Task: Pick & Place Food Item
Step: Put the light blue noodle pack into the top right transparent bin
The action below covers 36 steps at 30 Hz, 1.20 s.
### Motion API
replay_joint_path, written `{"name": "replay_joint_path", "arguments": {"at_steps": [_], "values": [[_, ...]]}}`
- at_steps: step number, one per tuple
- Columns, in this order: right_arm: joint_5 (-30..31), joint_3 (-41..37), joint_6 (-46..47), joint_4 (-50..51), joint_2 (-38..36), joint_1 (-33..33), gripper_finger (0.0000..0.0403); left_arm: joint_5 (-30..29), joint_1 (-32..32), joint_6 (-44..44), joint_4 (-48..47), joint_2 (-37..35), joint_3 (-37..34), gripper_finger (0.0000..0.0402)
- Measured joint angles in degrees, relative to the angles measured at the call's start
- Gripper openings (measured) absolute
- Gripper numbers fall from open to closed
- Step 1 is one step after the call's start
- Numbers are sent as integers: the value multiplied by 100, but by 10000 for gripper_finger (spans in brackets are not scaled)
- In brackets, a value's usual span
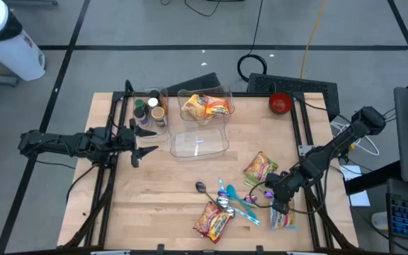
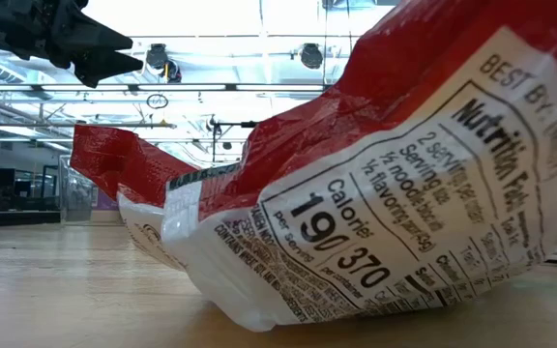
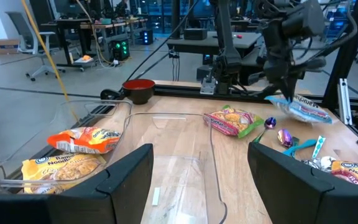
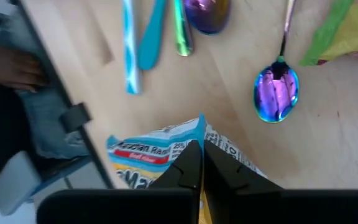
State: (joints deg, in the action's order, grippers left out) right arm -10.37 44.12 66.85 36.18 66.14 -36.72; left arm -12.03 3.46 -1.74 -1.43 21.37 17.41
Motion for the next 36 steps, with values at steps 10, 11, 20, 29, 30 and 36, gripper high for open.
{"name": "replay_joint_path", "arguments": {"at_steps": [10, 11, 20, 29, 30, 36], "values": [[128, 0, 151, -585, -985, -59, 0, 0, -2, 0, -2, -2, 0, 271], [136, 0, 151, -678, -1102, -94, 0, 0, 0, 1, -2, -2, 0, 271], [1048, 0, -698, -1428, -1890, -73, 0, 0, -1, 2, 1, -1, 0, 271], [3899, -466, -4308, -3918, -1713, 172, 0, 0, -1, 1, 121, 0, 0, 271], [4130, -658, -4656, -4458, -1667, 243, 0, 0, -1, 0, 236, 0, 0, 271], [4356, -1934, -6335, -8139, -1454, 975, 0, 28, 3, -447, 1366, -2, 0, 271]]}}
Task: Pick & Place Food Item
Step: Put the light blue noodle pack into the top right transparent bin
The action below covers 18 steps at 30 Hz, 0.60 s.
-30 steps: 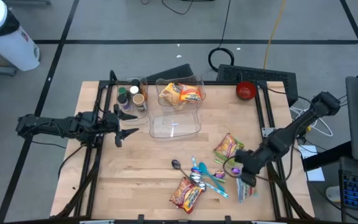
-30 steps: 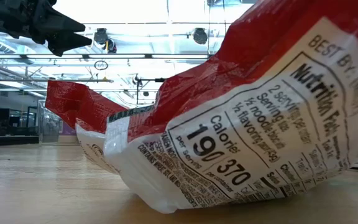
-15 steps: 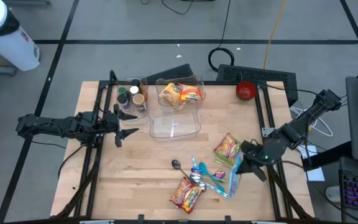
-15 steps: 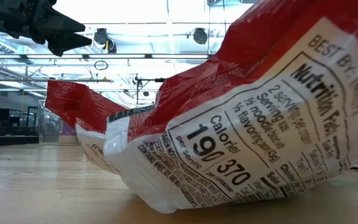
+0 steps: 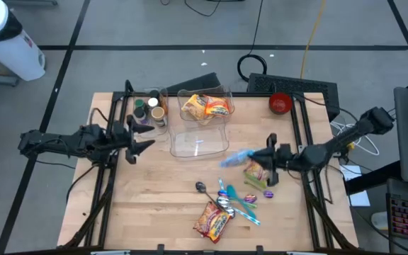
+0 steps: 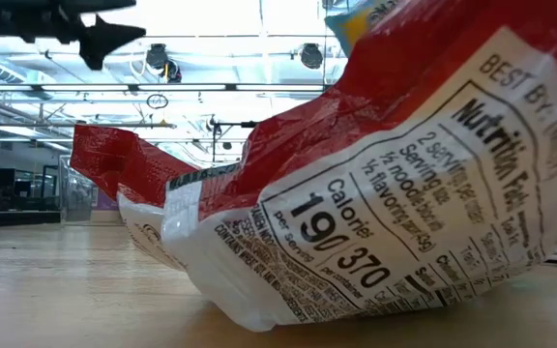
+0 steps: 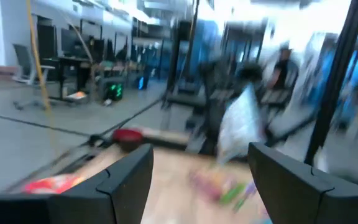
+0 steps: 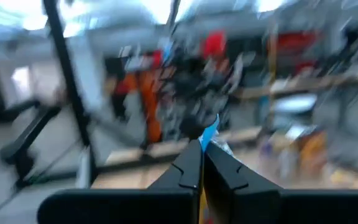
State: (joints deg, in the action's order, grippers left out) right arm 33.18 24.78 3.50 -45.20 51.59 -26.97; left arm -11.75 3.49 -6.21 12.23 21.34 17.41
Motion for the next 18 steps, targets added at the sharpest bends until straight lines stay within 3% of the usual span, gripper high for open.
{"name": "replay_joint_path", "arguments": {"at_steps": [3, 6, 15, 18], "values": [[5, -516, -408, -1408, 83, 473, 0, 12, -1, -665, 539, 0, 0, 271], [-3, -904, -444, -2195, 103, 948, 0, -30, -1, -1005, 979, 2, 0, 271], [-32, -1121, -123, -2451, 200, 2005, 0, -145, -1, -1037, 1408, 2, 0, 271], [-185, -1121, -22, -2500, 257, 2314, 0, -388, -5, -447, 1400, 2, 0, 271]]}}
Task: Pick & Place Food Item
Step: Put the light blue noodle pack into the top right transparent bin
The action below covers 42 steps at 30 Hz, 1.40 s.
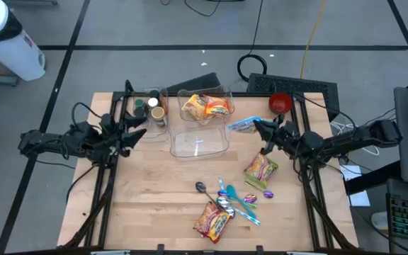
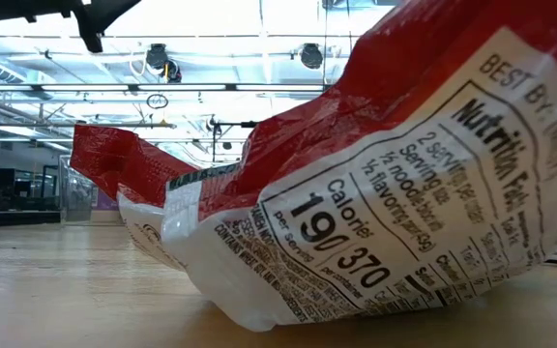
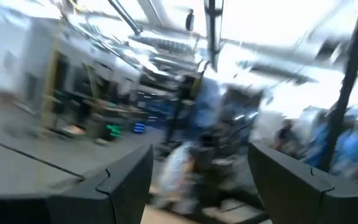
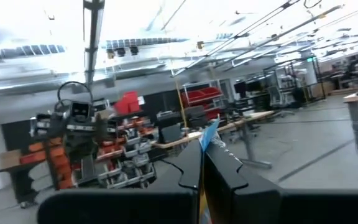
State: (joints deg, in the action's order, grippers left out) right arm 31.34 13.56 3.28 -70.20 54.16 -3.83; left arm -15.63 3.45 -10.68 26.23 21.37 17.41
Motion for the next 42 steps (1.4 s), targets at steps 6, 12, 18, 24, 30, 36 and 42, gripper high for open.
{"name": "replay_joint_path", "arguments": {"at_steps": [6, 12, 18, 24, 30, 36, 42], "values": [[-1015, 0, 680, -132, 292, 578, 0, -849, 0, 1165, 226, 627, 0, 271], [-1214, 0, 822, -693, 636, 730, 0, -838, -8, 1270, 2140, 2256, 0, 271], [-1216, 32, 915, -1175, 972, 727, 0, -662, -90, 1187, 2742, 3733, 557, 271], [-1445, 217, 912, -1157, 1249, 725, 0, -390, -156, 1613, 2718, 5171, 1579, 271], [-1813, 275, 797, -1211, 1225, 712, 0, -335, -156, 2250, 2128, 6393, 2426, 271], [-1817, 275, 803, -1230, 1240, 710, 0, -317, -156, 2309, 2099, 7272, 2937, 271], [-1817, 273, 803, -1201, 1241, 710, 0, -244, -156, 2300, 2105, 7816, 3437, 271]]}}
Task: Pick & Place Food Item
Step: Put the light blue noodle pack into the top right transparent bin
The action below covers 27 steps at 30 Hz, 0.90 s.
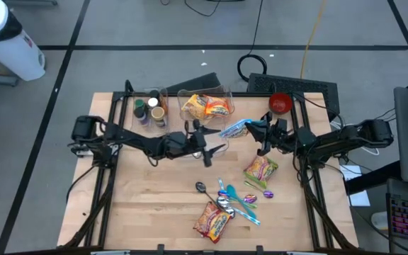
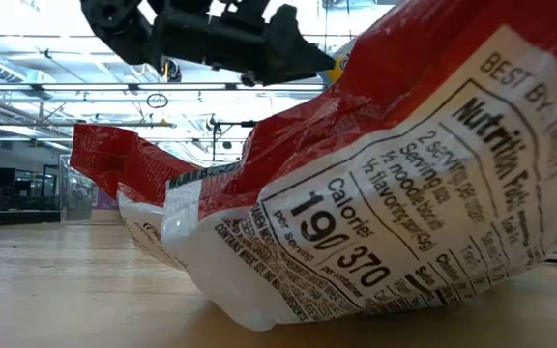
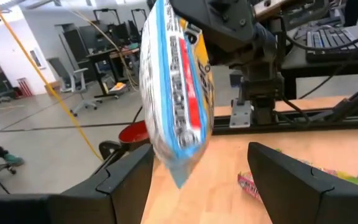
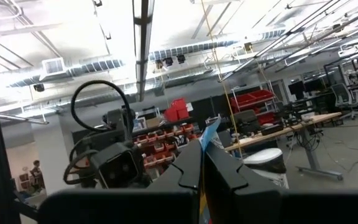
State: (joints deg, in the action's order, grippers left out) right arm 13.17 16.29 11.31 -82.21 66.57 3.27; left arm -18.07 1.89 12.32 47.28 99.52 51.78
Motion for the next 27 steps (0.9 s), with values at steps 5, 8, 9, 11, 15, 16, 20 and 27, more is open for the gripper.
{"name": "replay_joint_path", "arguments": {"at_steps": [5, 8, 9, 11, 15, 16, 20, 27], "values": [[-4, -2, 0, 40, 0, 0, 0, -2, 0, 65, 0, 167, 291, 271], [-97, -2, 0, 41, 0, 0, 0, -2, 0, 113, -30, 164, 329, 271], [-142, -4, 0, 37, 0, 0, 0, 1, -7, 113, -34, 164, 329, 271], [-154, -4, -2, 35, 0, 0, 0, 0, -25, 112, -52, 164, 329, 271], [-153, -4, -1, 19, 0, 0, 0, 40, -76, 76, -190, 162, 329, 267], [-152, -4, -1, 19, 0, 0, 0, 48, -76, 77, -221, 163, 328, 262], [-153, -4, -5, 19, 0, 0, 0, 53, -76, 176, -201, 162, 327, 219], [-152, -4, -20, 25, 0, 0, 0, 61, -72, 220, -207, 162, 327, 107]]}}
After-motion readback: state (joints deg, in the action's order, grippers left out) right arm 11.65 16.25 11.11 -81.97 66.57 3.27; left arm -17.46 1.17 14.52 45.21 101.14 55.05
